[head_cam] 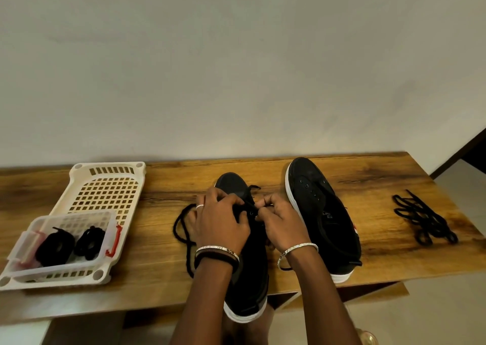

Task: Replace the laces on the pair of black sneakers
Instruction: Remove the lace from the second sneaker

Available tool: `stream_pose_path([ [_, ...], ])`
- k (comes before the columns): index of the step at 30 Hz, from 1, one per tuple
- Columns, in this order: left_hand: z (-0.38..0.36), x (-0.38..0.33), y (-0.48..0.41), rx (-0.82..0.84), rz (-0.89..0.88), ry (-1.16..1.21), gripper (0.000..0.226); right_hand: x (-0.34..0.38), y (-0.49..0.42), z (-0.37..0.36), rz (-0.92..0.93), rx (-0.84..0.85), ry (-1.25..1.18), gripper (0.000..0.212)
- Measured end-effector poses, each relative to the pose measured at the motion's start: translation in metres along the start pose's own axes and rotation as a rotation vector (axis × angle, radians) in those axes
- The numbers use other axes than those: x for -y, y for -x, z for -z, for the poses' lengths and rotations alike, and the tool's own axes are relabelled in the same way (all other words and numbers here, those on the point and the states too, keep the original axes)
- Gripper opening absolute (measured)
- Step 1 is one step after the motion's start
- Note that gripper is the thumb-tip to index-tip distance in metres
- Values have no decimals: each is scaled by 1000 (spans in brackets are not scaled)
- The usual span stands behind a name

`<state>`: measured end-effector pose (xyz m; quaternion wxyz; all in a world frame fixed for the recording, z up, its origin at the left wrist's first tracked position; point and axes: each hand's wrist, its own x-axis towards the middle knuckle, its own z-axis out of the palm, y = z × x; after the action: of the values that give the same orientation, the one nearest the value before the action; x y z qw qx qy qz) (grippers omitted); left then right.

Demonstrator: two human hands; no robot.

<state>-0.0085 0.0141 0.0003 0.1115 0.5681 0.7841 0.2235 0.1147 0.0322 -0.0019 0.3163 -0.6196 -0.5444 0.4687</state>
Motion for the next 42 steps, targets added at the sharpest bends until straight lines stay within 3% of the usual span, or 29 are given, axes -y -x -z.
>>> stream_pose_path([
  [5, -3, -2, 2, 2, -45, -76, 25, -1, 0, -1, 8, 11, 13, 10],
  [8, -5, -1, 1, -17, -20, -46, 16, -1, 0, 0, 11, 7, 1, 10],
  [10, -4, 1, -2, -81, 47, 163, 6, -1, 0, 0, 11, 10, -2, 10],
  [12, 1, 2, -6, -93, 215, 553, 10, -1, 0, 0, 9, 13, 2, 11],
  [14, 10, 1, -10, -31, 430, 957, 13, 0, 0, 0, 4, 14, 2, 11],
  [16, 17, -1, -10, 88, 547, 1211, 17, 0, 1, 0, -2, 21, 9, 12],
  [22, 20, 11, -11, 102, 653, 1413, 20, 3, 2, 1, -27, 22, 0, 13],
  [26, 14, 19, -16, 53, 590, 1110, 17, 3, 2, 1, -52, 21, -20, 13],
  [30, 3, 23, -12, 3, 287, 703, 27, 3, 1, 0, -52, 14, -20, 12],
  [34, 2, 19, -10, -23, 26, 317, 10, 2, 1, 0, -39, 14, 7, 11],
  [38, 5, 7, -6, 33, 5, -33, 18, 3, 1, -1, -24, 9, 21, 11],
  [42, 2, 1, -3, 11, 12, -92, 16, 3, 2, 0, -23, 1, 18, 11],
])
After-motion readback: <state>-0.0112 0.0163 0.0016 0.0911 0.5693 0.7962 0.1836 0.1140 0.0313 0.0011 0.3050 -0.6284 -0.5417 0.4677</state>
